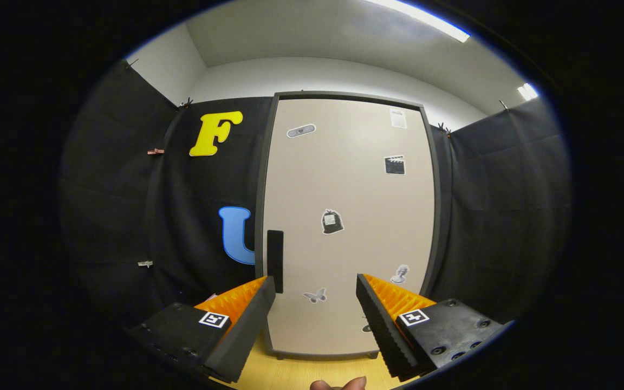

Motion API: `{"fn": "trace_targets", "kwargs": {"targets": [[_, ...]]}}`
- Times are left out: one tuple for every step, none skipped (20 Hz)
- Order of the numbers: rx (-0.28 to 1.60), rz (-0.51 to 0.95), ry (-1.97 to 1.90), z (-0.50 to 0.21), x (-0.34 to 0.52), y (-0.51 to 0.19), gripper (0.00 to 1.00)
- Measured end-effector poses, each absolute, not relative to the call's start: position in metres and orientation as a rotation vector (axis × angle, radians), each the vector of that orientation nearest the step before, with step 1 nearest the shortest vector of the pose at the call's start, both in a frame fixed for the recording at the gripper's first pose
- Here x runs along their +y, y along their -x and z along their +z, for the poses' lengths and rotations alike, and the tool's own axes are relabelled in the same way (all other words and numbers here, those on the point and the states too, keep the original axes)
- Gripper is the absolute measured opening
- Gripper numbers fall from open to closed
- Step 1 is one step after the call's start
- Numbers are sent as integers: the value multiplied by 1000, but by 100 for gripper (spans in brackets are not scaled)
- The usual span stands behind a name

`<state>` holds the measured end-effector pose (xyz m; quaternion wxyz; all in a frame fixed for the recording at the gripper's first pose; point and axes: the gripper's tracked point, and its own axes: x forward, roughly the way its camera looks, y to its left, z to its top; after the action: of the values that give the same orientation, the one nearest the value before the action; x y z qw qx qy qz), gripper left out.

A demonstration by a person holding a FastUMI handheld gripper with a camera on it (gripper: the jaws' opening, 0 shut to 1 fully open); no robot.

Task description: Open the shoe cabinet door, grab the shoes and put them into the shoe cabinet, then close the shoe cabinet door.

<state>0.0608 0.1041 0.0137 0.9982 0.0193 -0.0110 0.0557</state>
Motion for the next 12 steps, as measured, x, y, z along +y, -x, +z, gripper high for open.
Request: {"fn": "trace_targets", "kwargs": {"targets": [[-19, 117, -37, 11, 112, -69, 97], [-16, 121, -35, 9, 120, -78, 97], [-10, 123, -33, 5, 127, -88, 97], [-5, 128, -31, 2, 135, -98, 97], [7, 130, -30, -2, 142, -107, 97], [17, 130, -29, -7, 148, -117, 97], [23, 125, -26, -11, 153, -127, 98], [27, 120, -22, -14, 156, -138, 97], [34, 111, -19, -17, 159, -149, 98], [41, 105, -22, -21, 161, -158, 97], [50, 101, -30, -23, 165, -168, 98], [58, 101, -43, -26, 170, -177, 98]]}}
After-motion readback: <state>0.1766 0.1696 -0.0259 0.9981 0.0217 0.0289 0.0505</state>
